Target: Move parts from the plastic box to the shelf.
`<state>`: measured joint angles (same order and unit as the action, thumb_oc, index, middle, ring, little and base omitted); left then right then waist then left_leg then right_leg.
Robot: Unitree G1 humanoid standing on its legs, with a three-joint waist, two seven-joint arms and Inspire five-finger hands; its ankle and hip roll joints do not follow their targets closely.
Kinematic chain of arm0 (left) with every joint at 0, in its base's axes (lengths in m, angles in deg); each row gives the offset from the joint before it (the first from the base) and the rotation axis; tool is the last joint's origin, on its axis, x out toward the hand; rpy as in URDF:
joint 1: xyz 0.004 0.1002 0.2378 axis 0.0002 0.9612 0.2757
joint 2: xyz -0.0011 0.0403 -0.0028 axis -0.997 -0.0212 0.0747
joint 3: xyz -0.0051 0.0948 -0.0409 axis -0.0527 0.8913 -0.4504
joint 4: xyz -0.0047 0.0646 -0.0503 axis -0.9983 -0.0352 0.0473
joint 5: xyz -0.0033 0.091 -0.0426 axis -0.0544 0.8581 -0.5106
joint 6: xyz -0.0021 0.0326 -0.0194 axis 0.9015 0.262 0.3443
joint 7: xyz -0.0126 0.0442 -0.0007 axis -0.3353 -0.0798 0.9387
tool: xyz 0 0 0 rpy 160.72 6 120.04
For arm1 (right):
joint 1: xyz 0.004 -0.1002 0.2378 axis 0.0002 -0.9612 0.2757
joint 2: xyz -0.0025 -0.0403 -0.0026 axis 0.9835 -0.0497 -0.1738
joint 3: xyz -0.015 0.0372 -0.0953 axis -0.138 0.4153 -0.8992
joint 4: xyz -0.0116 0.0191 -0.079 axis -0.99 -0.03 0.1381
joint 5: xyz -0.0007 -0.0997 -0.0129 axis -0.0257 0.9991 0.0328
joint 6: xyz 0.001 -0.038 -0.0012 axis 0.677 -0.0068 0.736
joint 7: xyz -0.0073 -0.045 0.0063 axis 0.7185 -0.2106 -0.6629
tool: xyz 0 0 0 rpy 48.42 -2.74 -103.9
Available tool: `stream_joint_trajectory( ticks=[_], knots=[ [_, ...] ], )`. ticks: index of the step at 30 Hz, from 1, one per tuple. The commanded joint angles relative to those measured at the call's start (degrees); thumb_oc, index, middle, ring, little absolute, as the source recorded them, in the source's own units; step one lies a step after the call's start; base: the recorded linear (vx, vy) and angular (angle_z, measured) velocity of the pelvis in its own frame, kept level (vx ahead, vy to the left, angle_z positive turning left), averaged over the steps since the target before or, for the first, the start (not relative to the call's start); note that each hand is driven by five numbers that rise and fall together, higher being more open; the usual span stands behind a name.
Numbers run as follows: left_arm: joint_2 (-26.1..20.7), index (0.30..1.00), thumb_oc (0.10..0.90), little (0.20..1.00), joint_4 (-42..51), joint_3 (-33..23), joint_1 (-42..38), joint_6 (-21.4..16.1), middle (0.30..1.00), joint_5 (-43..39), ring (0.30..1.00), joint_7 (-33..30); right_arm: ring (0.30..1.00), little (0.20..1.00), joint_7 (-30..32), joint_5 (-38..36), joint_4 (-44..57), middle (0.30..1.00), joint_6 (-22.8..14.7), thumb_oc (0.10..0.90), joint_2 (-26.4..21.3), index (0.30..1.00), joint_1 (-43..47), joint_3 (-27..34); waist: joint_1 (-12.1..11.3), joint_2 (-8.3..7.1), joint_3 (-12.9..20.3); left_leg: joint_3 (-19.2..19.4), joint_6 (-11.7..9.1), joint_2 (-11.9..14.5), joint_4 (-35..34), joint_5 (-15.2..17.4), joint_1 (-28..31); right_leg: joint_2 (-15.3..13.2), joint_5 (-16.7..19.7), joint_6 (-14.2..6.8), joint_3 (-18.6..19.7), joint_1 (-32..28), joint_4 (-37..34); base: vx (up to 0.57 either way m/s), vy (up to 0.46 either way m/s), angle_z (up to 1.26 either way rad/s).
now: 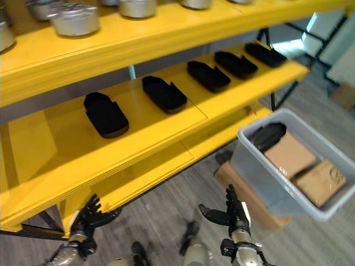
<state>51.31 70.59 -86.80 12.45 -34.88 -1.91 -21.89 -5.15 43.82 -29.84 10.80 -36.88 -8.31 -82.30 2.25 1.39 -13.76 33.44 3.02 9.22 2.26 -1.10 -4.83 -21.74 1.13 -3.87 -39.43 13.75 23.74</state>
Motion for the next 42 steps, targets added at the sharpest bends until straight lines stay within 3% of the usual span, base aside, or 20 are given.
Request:
stream_joint_trajectory(
  ticks=[1, 3, 4, 8, 9, 13, 16, 18, 20, 21, 22, 25, 26, 27, 30, 31, 32, 34, 39, 42],
  knots=[
    [-4.3, 1.000, 0.900, 1.000, 8.3, -5.5, 0.5, -3.5, 1.000, -1.9, 1.000, 0.0, 1.000, 1.000, 0.1, -1.3, 7.9, 1.000, -4.7, 0.900, -1.1, 1.000, 2.8, -0.1, -0.6, -5.91, 2.0, -7.0, -2.2, -3.2, -2.8, 6.2, 7.5, -6.8, 12.4, -11.1, 5.9, -11.1, -16.0, -0.01, -0.102, -1.30],
    [-3.6, 1.000, 0.900, 1.000, 7.8, -6.1, 1.4, -3.2, 1.000, -1.9, 1.000, 0.2, 1.000, 1.000, -0.2, -0.7, 8.2, 1.000, -4.3, 0.900, -1.2, 1.000, 2.7, -0.4, -1.0, -6.49, 2.6, -5.2, -2.8, -2.4, -1.8, 6.2, 7.8, -5.9, 13.1, -11.1, 4.8, -13.0, -19.7, 0.02, -0.260, -1.12],
    [-3.1, 1.000, 0.900, 1.000, 7.9, -5.8, 1.9, -3.2, 1.000, -2.3, 1.000, 0.2, 1.000, 1.000, 0.1, -0.9, 8.1, 1.000, -4.1, 0.900, -1.5, 1.000, 2.7, -0.7, 0.0, -6.53, 3.0, -3.8, -3.8, -0.8, -1.2, 5.6, 8.2, -4.3, 12.5, -11.1, 7.4, -12.6, -20.5, 0.05, -0.300, -1.15],
    [-3.3, 1.000, 0.900, 1.000, 7.9, -5.4, 1.1, -3.7, 1.000, -2.5, 1.000, -0.2, 1.000, 1.000, 0.2, -1.7, 8.9, 1.000, -4.4, 0.900, -1.4, 1.000, 2.5, -0.2, 1.2, -6.15, 2.8, -3.2, -5.0, 1.4, -0.4, 4.8, 8.1, -2.8, 10.5, -10.6, 9.2, -11.9, -20.3, 0.08, -0.181, -0.83],
    [-3.6, 1.000, 0.900, 1.000, 8.0, -5.0, 0.3, -3.9, 1.000, -2.3, 1.000, -0.2, 1.000, 1.000, 0.3, -1.7, 9.4, 1.000, -4.6, 0.900, -1.6, 1.000, 1.9, 0.1, 2.2, -5.59, 2.7, -2.7, -6.6, 4.0, -0.2, 3.7, 8.5, -1.0, 6.6, -9.6, 9.9, -11.6, -19.9, 0.14, -0.345, -0.08],
    [-3.8, 1.000, 0.900, 1.000, 8.2, -3.3, -3.1, -4.6, 1.000, -3.2, 1.000, -0.3, 1.000, 1.000, 1.3, -3.3, 9.4, 1.000, -5.6, 0.900, -2.6, 1.000, 1.5, 0.8, 4.8, -3.89, 2.4, -1.5, -10.5, 11.8, 4.0, 1.3, 7.4, 4.4, 0.4, -6.1, 10.9, -10.2, -17.8, 0.14, -0.342, -0.05],
    [-3.4, 1.000, 0.900, 1.000, 9.1, -2.9, -3.9, -5.3, 1.000, -3.6, 1.000, -0.8, 1.000, 1.000, 1.4, -3.7, 9.9, 1.000, -5.9, 0.900, -4.0, 1.000, 2.0, 0.4, 5.8, -2.94, 1.9, -0.4, -11.8, 14.2, 4.9, -0.2, 8.3, 6.6, -1.9, -5.0, 12.0, -8.7, -15.6, 0.15, -0.289, -0.14],
    [-2.9, 1.000, 0.900, 1.000, 9.7, -2.9, -4.7, -5.8, 1.000, -4.1, 1.000, -2.1, 1.000, 1.000, 1.1, -4.9, 9.6, 1.000, -6.2, 0.900, -4.5, 1.000, 2.5, -0.6, 6.4, -2.16, 0.9, -0.3, -13.3, 17.8, 7.5, -5.1, 8.6, 10.2, -5.0, -2.3, 14.5, -6.6, -13.3, 0.16, -0.360, -0.59],
    [-2.8, 1.000, 0.900, 1.000, 10.0, -2.7, -4.7, -5.8, 1.000, -4.2, 1.000, -1.9, 1.000, 1.000, 0.9, -4.8, 9.5, 1.000, -6.2, 0.900, -4.9, 1.000, 2.3, -0.9, 5.8, -2.09, 0.5, -1.2, -13.6, 18.7, 9.2, -7.1, 8.4, 11.8, -5.9, -1.2, 14.9, -6.9, -13.5, 0.12, -0.311, -0.62],
    [-2.8, 1.000, 0.900, 1.000, 10.3, -2.1, -5.1, -5.8, 1.000, -4.3, 1.000, -1.7, 1.000, 1.000, 0.9, -5.5, 9.7, 1.000, -6.3, 0.900, -5.4, 1.000, 1.8, -0.6, 4.9, -2.10, -0.8, -5.3, -13.4, 18.7, 13.4, -9.2, 5.7, 14.3, -6.9, 0.6, 15.6, -8.3, -15.3, 0.14, -0.435, -0.59],
    [-2.8, 1.000, 0.900, 1.000, 10.3, -2.1, -5.1, -5.7, 1.000, -4.5, 1.000, -1.6, 1.000, 1.000, 0.7, -5.9, 9.6, 1.000, -6.3, 0.900, -5.7, 1.000, 1.6, -0.5, 4.6, -2.43, -1.0, -7.1, -12.8, 17.7, 15.4, -8.6, 4.7, 15.1, -7.5, 1.2, 15.9, -8.8, -16.2, 0.11, -0.340, -0.47],
    [-2.5, 1.000, 0.900, 1.000, 10.7, -2.4, -3.7, -5.4, 1.000, -4.2, 1.000, -1.2, 1.000, 1.000, -0.3, -5.0, 9.0, 1.000, -6.1, 0.900, -7.0, 1.000, 2.2, -1.1, 1.9, -3.54, -1.7, -18.9, -9.2, 9.0, 17.6, -2.9, -1.5, 16.3, -8.1, 1.1, 19.0, -9.8, -17.5, 0.10, -0.094, -0.15],
    [-2.5, 1.000, 0.900, 1.000, 10.7, -2.4, -3.7, -5.4, 1.000, -4.2, 1.000, -1.2, 1.000, 1.000, -0.3, -5.0, 8.9, 1.000, -6.1, 0.900, -7.0, 1.000, 2.2, -1.1, 2.0, -3.55, -1.7, -19.0, -9.0, 8.9, 17.9, -2.6, -1.7, 16.1, -8.2, 1.0, 18.9, -9.7, -17.4, 0.16, -0.067, -0.63],
    [-2.0, 1.000, 0.900, 1.000, 11.3, -3.8, -1.6, -5.5, 1.000, -4.3, 1.000, -0.7, 1.000, 1.000, -1.1, -4.6, 8.3, 1.000, -5.8, 0.900, -7.3, 1.000, 3.0, -1.8, 0.6, -4.37, -1.8, -20.8, -8.0, 6.8, 16.5, 0.0, -2.6, 16.6, -8.6, 0.7, 20.6, -10.4, -16.9, 0.17, -0.041, -0.91],
    [-1.7, 1.000, 0.900, 1.000, 11.6, -4.7, -0.3, -5.8, 1.000, -4.7, 1.000, -0.6, 1.000, 1.000, -1.3, -3.8, 7.4, 1.000, -5.6, 0.900, -7.7, 1.000, 3.7, -2.3, -1.1, -4.99, -2.5, -21.9, -7.8, 5.8, 15.2, 0.6, -5.2, 16.8, -9.2, 0.8, 22.2, -11.3, -16.4, 0.11, -0.007, -1.06],
    [-1.2, 1.000, 0.900, 1.000, 11.1, -5.3, 0.3, -6.2, 1.000, -5.4, 1.000, -0.8, 1.000, 1.000, -1.3, -3.8, 6.7, 1.000, -5.5, 0.900, -7.6, 1.000, 4.5, -2.6, -2.4, -4.95, -3.4, -24.6, -7.7, 5.2, 10.6, -2.9, -7.1, 17.4, -9.0, 1.4, 24.0, -11.5, -15.8, 0.18, 0.123, -1.91],
    [-0.7, 1.000, 0.900, 1.000, 10.3, -5.6, 0.2, -6.3, 1.000, -6.0, 1.000, -1.2, 1.000, 1.000, -0.9, -3.5, 5.8, 1.000, -5.5, 0.900, -7.7, 1.000, 4.8, -2.7, -3.6, -3.78, -3.7, -29.1, -9.4, 5.5, 3.2, -8.7, -8.8, 18.4, -10.2, 1.2, 25.6, -12.8, -15.7, 0.21, 0.180, -1.44],
    [-0.6, 1.000, 0.900, 1.000, 9.7, -5.7, 0.2, -6.3, 1.000, -5.9, 1.000, -1.2, 1.000, 1.000, -1.2, -3.6, 6.0, 1.000, -5.5, 0.900, -7.7, 1.000, 4.3, -2.5, -4.1, -2.85, -3.9, -31.7, -9.8, 5.6, -2.4, -10.4, -8.7, 18.7, -11.4, 1.1, 27.0, -13.6, -14.2, 0.22, 0.186, -0.86],
    [-0.1, 1.000, 0.900, 1.000, 9.0, -5.5, 0.5, -6.0, 1.000, -6.5, 1.000, -0.5, 1.000, 1.000, -2.4, -2.8, 6.4, 1.000, -5.2, 0.900, -7.9, 1.000, 2.8, -1.9, -4.5, -1.43, -3.1, -35.3, -10.3, 6.2, -5.6, -11.1, -6.7, 19.4, -14.4, 0.5, 30.3, -14.4, -10.9, 0.17, 0.220, -0.75],
    [-0.7, 1.000, 0.900, 1.000, 9.2, -3.7, 0.0, -5.3, 1.000, -6.7, 1.000, 0.1, 1.000, 1.000, -2.3, -1.8, 6.3, 1.000, -4.9, 0.900, -6.1, 1.000, 1.1, -1.1, -4.1, -1.98, -1.9, -36.1, -9.9, 4.1, -0.1, -9.3, -8.4, 17.0, -15.1, -0.4, 29.5, -17.2, -11.3, 0.22, 0.289, -0.62]
  ],
)
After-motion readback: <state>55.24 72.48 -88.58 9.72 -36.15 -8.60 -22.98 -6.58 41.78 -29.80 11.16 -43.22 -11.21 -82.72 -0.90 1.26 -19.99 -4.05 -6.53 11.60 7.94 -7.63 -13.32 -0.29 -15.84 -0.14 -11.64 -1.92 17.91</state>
